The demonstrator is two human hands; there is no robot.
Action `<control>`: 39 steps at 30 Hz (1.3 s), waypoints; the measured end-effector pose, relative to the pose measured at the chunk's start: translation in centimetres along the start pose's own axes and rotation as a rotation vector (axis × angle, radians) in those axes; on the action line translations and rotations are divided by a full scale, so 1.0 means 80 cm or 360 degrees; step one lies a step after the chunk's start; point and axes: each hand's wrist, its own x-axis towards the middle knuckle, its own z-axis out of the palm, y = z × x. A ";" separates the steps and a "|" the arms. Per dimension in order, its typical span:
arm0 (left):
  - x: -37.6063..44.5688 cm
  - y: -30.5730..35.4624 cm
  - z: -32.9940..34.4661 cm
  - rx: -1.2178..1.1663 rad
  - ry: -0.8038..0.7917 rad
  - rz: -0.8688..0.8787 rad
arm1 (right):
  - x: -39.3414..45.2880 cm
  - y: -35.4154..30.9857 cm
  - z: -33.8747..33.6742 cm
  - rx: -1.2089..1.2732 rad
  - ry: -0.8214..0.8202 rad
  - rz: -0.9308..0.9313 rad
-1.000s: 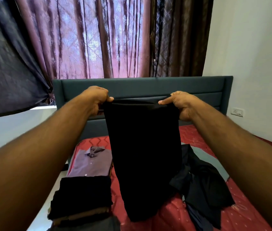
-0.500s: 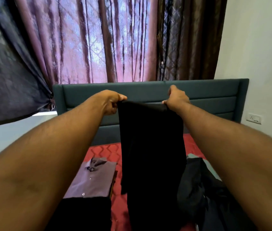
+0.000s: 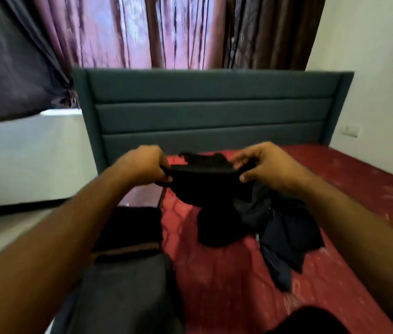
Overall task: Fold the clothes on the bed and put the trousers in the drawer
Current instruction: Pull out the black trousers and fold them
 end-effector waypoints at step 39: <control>0.106 -0.031 0.493 -0.1938 -0.0457 -0.1269 | -0.001 0.365 0.302 0.0510 0.0297 0.1478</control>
